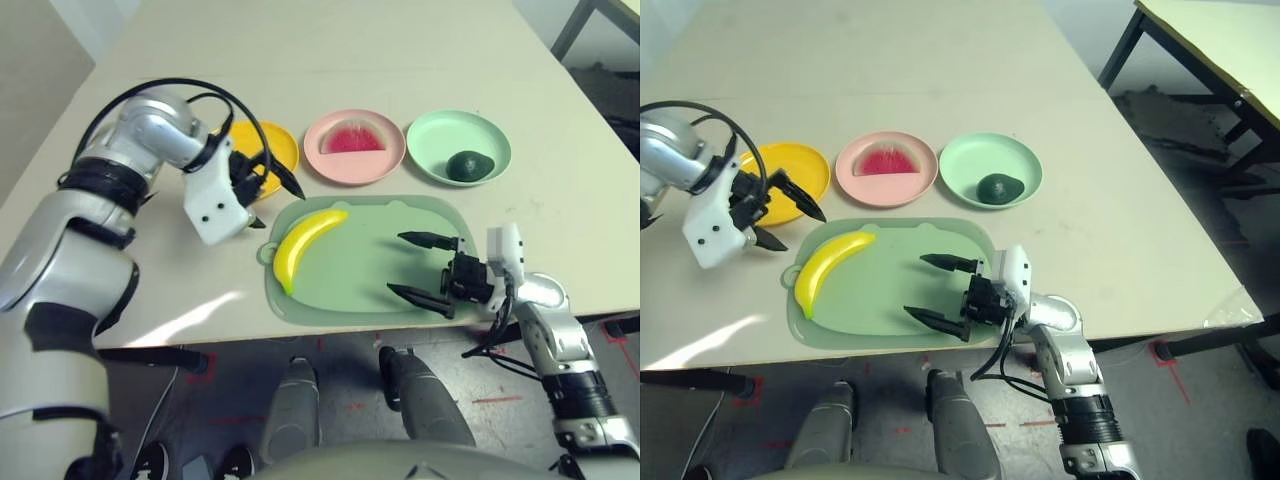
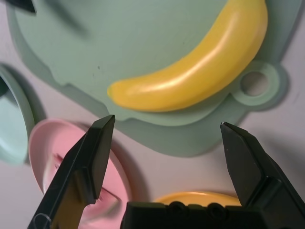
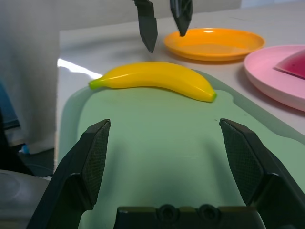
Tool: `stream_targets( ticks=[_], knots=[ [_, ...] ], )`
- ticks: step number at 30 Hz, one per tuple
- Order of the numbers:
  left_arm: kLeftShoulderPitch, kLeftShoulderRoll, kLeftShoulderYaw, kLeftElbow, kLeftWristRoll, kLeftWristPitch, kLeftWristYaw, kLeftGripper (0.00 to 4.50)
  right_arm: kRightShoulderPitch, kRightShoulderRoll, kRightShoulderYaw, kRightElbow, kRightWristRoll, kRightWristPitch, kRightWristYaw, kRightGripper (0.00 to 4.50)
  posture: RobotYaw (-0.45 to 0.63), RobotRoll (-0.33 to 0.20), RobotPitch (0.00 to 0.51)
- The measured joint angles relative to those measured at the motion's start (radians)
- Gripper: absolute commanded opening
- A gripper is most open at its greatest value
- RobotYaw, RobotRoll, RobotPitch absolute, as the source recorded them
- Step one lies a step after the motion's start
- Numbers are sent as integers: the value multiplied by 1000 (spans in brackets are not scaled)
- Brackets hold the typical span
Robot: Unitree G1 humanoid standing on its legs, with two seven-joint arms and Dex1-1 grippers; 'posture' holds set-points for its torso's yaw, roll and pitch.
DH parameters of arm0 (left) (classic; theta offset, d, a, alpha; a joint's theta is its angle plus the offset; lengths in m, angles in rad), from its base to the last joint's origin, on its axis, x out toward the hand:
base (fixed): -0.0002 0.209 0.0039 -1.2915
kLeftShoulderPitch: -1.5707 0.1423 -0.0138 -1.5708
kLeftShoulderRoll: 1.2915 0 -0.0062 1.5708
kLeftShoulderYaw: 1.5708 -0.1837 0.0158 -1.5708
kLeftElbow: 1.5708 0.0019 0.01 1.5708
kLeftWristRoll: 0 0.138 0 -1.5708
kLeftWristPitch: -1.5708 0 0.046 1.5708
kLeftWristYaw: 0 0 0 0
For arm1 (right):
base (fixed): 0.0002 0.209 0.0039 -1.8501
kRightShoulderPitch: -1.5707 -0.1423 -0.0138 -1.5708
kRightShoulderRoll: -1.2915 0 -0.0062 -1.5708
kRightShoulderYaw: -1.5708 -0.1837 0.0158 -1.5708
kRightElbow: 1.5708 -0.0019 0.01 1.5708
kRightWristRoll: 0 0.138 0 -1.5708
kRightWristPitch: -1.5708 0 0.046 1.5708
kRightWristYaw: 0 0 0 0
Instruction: Place the fruits into color-matched plates.
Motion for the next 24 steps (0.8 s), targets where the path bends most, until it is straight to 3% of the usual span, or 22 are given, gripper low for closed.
stream_targets(
  ticks=[8,18,21,24],
  knots=[
    [-16,-68,-130,23,-46,-85,0,4500,48,-16,17,-16,5,-36,2,4484,-207,0,195],
    [-19,-86,-232,-15,-135,-85,0,4500,87,-51,58,-33,31,-112,103,4484,-209,0,193],
    [-20,-85,-256,-25,-152,-63,0,3968,76,-55,66,-25,31,-128,109,4500,-208,0,195],
    [-21,-77,-286,-23,-152,-34,0,2980,58,-55,68,-16,31,-133,106,4500,-204,0,195]
  ],
)
